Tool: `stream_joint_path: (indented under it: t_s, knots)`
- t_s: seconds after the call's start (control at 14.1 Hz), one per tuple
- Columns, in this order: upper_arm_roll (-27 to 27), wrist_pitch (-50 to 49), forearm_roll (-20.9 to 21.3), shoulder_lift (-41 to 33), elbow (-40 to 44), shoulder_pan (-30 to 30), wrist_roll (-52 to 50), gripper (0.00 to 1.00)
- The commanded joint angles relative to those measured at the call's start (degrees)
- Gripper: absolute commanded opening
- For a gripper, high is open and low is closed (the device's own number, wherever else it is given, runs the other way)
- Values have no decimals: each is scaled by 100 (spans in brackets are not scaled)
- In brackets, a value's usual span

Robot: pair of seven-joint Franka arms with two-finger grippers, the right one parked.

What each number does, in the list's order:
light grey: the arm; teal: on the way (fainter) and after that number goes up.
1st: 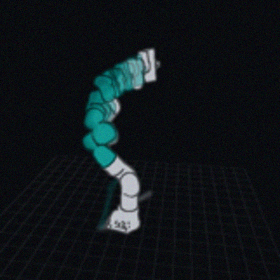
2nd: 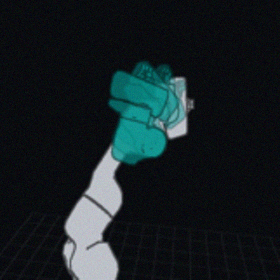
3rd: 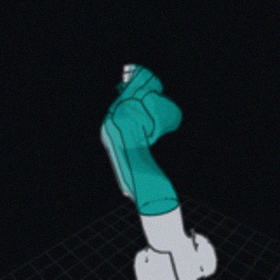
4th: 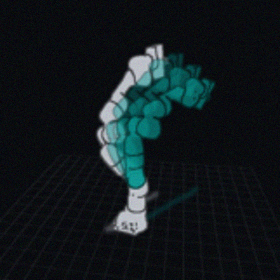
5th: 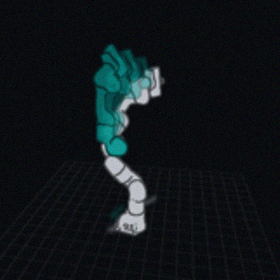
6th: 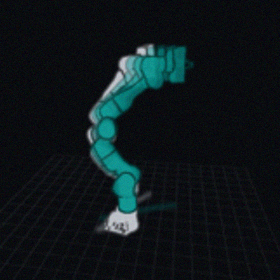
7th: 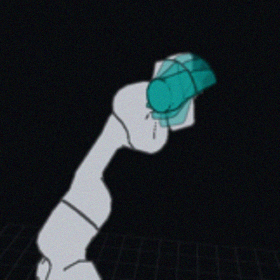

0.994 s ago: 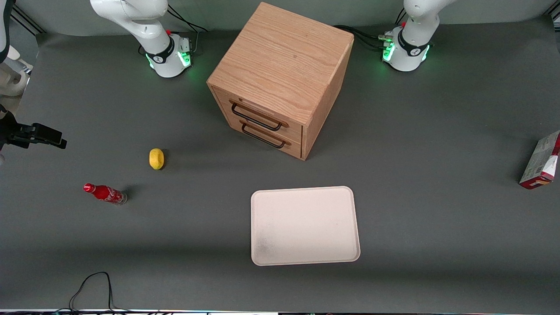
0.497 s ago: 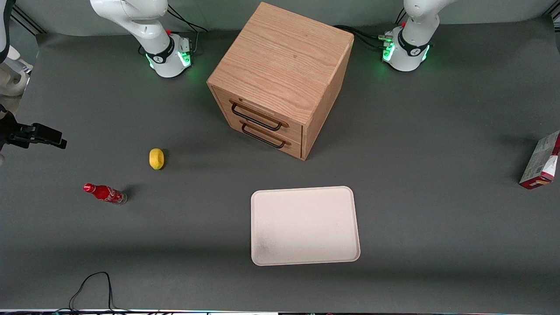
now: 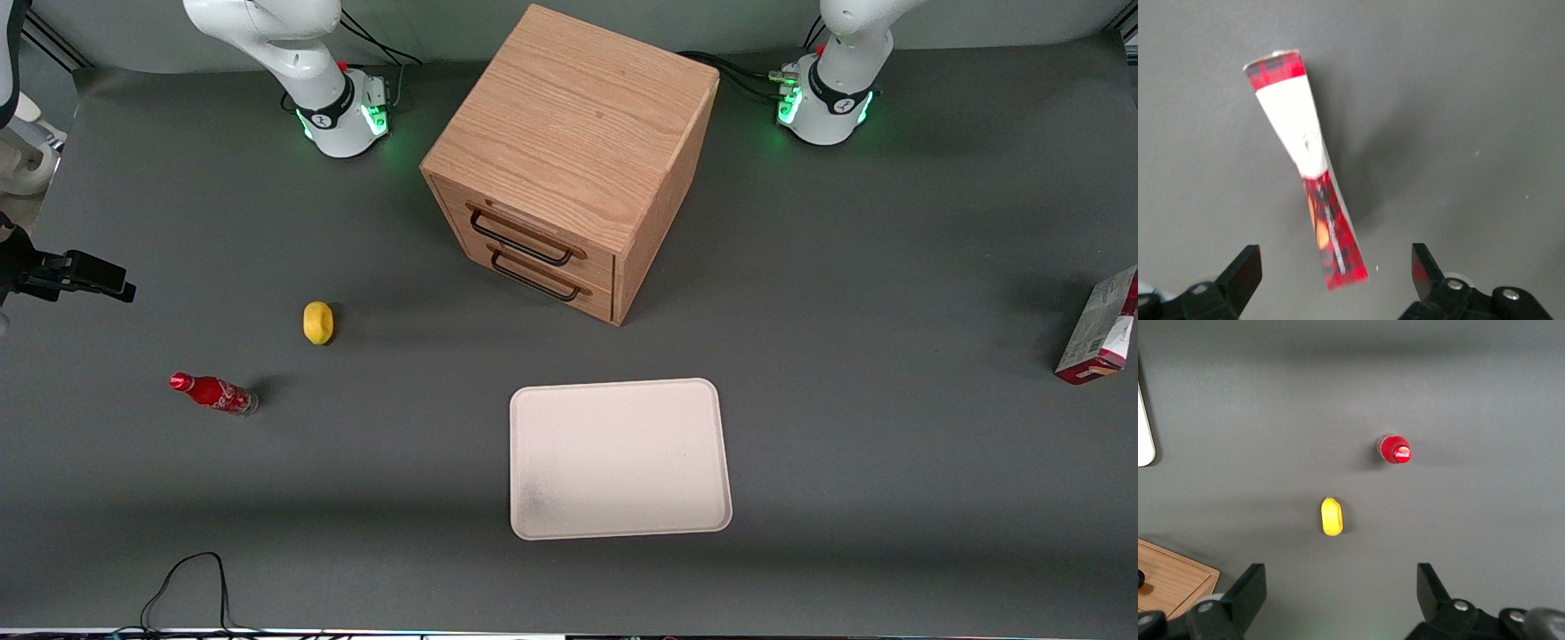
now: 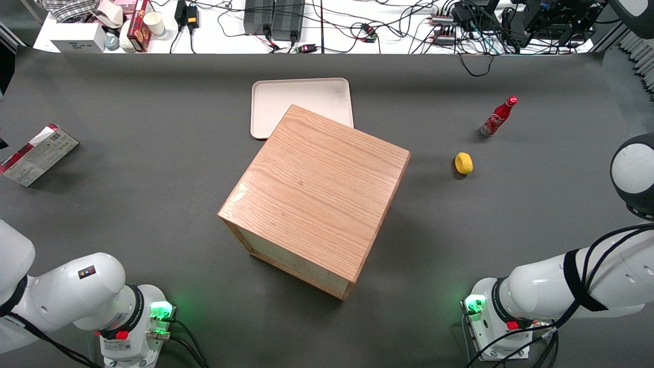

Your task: Place red cookie box on tray

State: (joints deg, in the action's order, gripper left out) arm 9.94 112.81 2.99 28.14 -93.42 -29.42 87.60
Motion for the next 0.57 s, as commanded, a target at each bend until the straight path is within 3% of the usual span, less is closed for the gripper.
stream_joint_path:
  t_s: [0.0, 0.5]
  knots:
    - [17, 407, -159, 296, -89, 15, 134, 100]
    - [17, 725, -475, 754, -150, -29, 2, 100]
